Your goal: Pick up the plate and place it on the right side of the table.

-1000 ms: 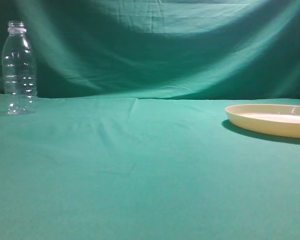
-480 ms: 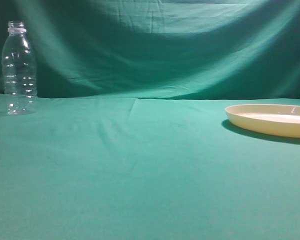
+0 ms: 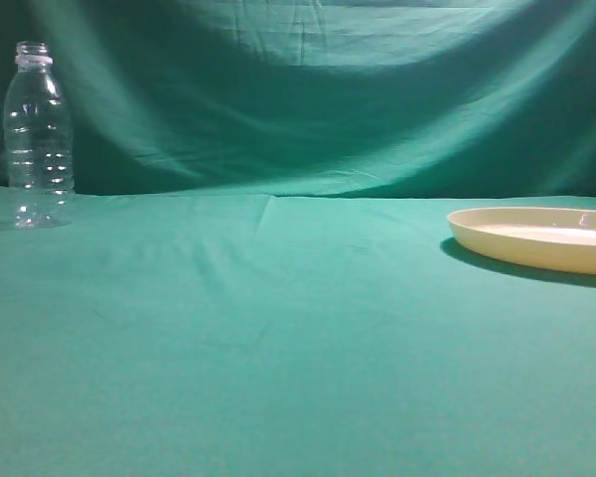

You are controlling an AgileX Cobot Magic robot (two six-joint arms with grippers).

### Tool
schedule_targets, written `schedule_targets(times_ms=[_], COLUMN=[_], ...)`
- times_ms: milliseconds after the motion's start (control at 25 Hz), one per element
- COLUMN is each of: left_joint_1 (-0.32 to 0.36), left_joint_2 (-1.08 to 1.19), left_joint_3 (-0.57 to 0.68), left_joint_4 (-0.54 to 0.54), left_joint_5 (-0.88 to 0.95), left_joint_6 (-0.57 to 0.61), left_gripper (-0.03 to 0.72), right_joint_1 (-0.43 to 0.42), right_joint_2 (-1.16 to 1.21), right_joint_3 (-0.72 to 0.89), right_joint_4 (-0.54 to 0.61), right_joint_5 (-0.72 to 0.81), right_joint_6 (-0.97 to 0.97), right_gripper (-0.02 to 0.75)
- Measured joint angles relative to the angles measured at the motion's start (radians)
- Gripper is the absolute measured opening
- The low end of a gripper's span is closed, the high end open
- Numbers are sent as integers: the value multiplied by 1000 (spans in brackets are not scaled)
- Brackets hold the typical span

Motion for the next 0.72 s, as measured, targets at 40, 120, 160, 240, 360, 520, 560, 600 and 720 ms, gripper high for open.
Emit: schedule_targets(times_ms=[40,120,160,240,360,520,560,600,720], left_joint_1=[0,0,0,0,0,0,0,0,0], left_joint_2=[0,0,0,0,0,0,0,0,0], left_joint_3=[0,0,0,0,0,0,0,0,0], left_joint_4=[0,0,0,0,0,0,0,0,0], left_joint_5=[0,0,0,0,0,0,0,0,0], left_joint_6=[0,0,0,0,0,0,0,0,0], left_gripper=[0,0,0,0,0,0,0,0,0], right_joint_1=[-24,-49,-54,-58,-58,-58,-58,-58,-58], right_joint_2=[-20,-63,-68,-70,-70,-70,-70,-70,-70], right_joint_3=[48,168,227,331,475,625,650,662,664], right_joint_4=[7,24,31,37,38,40,40,40,40], right_joint_5=[-52,-151,-208,-297,-412,-517,-530,-537,-537], right_joint_6=[0,0,-1,-1,-1,-1,-1,-1,-1], right_gripper=[0,0,0,0,0,0,0,0,0])
